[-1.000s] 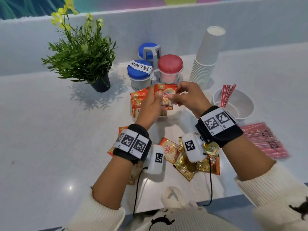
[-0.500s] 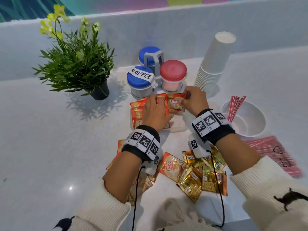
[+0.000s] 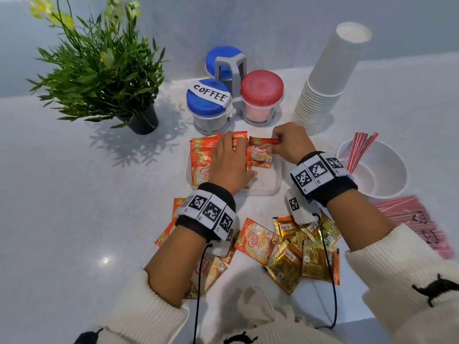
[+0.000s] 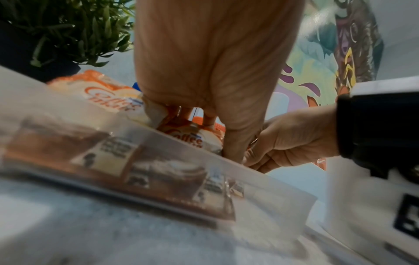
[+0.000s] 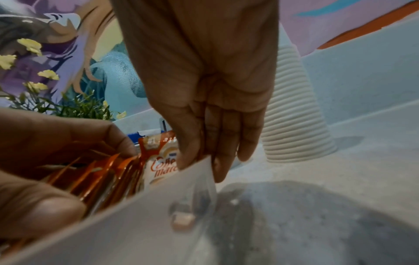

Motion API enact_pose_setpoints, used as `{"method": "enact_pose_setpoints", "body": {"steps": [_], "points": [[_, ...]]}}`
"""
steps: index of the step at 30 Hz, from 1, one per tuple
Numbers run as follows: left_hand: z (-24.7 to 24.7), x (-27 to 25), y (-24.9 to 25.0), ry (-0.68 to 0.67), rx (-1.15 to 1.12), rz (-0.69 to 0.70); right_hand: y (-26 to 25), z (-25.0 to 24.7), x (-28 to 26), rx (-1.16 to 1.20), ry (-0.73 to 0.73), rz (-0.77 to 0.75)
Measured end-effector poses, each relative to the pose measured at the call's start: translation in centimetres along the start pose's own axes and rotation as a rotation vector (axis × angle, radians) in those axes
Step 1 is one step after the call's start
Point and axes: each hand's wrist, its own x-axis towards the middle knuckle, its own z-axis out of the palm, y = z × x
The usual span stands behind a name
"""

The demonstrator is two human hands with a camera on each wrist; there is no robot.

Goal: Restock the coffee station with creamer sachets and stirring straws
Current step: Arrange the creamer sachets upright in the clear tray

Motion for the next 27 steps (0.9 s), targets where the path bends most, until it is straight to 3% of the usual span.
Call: {"method": "enact_pose_setpoints", "body": {"steps": [8,16,18,21,27], "points": [[-0.8,-0.3,0.3,-0.031,-0.078,-0.021,-0.5,0.2,-0.7,-0.053,0.025,-0.016],[-4.9,-2.9,-0.8,0.123,-0.362,-0.074,-3.7,-0.7,-5.0,0.028,0.273,-0.243],[-5.9,-4.2,-1.3,0.161,-0.398,-0.098,-5.0,-0.2,-6.7,0.055,0.215,-0.298],[-6.3,-6.1,-2.2,0.179,-0.428,-0.139,-6.2,1.3,-9.0,0.066,0.017,-0.371],[-4.9,-10.4,-4.0,0.129,-0.537,-0.281,-5.8,5.4,-11.6,-0.208,-0.353,-0.340]]}}
